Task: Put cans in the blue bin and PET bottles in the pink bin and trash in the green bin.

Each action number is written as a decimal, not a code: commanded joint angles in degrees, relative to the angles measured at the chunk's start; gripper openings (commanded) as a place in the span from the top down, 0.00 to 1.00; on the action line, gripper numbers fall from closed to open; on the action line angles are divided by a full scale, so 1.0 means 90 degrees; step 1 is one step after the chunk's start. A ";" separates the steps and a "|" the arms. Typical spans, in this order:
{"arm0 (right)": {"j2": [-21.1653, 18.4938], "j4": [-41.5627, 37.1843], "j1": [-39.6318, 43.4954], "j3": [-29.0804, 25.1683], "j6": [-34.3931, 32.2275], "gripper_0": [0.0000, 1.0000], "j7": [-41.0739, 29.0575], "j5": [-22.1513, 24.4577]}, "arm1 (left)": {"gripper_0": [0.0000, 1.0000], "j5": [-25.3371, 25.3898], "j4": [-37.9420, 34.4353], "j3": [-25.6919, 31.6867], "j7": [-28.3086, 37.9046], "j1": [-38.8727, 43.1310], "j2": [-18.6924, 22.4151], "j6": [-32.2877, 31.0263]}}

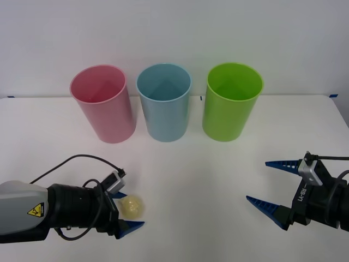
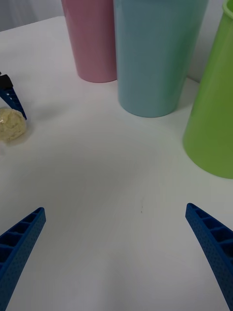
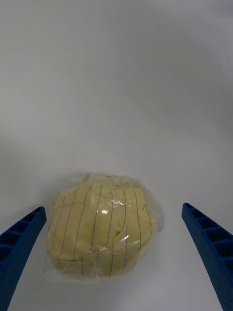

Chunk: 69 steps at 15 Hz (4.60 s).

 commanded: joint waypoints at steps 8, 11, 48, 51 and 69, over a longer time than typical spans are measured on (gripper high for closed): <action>0.0000 0.0000 0.0000 0.0000 0.0000 0.00 0.0000 0.0000 | 0.84 -0.0103 0.0211 0.0001 -0.0131 0.0060 -0.0126 0.0089; 0.0000 0.0000 0.0000 0.0000 0.0000 0.00 0.0000 0.0000 | 0.97 -0.0084 0.0201 0.0001 -0.0190 0.0089 -0.0145 0.0157; 0.0000 0.0000 0.0000 0.0000 0.0000 0.00 0.0000 0.0000 | 1.00 0.1948 -0.2123 0.8331 -0.3627 0.4767 -0.3925 -0.2118; 0.0000 0.0000 0.0000 0.0000 0.0000 0.00 0.0000 0.0000 | 1.00 0.1313 -0.2396 0.8029 -0.3501 0.4425 -0.3974 -0.1230; 0.0000 0.0000 0.0000 0.0000 0.0000 0.00 0.0000 0.0000 | 1.00 0.0981 0.0865 0.5206 -0.1518 -0.0526 -0.3046 0.0147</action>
